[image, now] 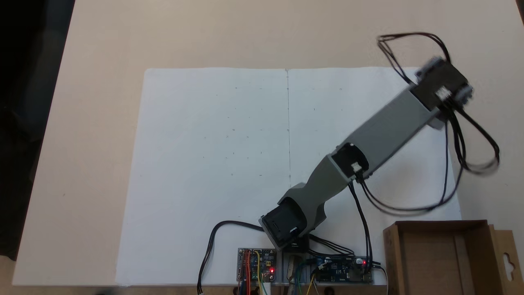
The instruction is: Grasp a green dice and put it in the bin.
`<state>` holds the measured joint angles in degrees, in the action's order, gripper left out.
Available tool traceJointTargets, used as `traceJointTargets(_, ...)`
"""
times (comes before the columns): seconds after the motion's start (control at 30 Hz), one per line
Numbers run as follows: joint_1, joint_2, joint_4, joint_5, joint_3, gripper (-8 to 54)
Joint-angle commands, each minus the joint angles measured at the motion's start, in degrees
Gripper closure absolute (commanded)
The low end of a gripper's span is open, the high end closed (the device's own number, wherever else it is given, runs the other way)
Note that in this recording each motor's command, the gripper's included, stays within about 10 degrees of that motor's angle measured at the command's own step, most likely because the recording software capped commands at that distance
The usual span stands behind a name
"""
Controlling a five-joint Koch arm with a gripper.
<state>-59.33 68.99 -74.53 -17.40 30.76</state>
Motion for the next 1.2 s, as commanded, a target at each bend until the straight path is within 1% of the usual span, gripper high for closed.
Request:
traceJointTargets(0.0,-4.92,3.25,-5.45,-0.35,-2.2,33.7)
traceJointTargets(0.43,-24.61,2.81,-5.19,-5.8,-2.2,33.7)
traceJointTargets(0.93,-39.9,-7.65,-0.88,-13.1,-2.2,33.7)
traceJointTargets(1.07,-42.63,-9.14,-2.55,-13.45,-2.2,33.7)
traceJointTargets(1.17,-44.03,-9.05,-8.0,-13.54,-2.2,33.7)
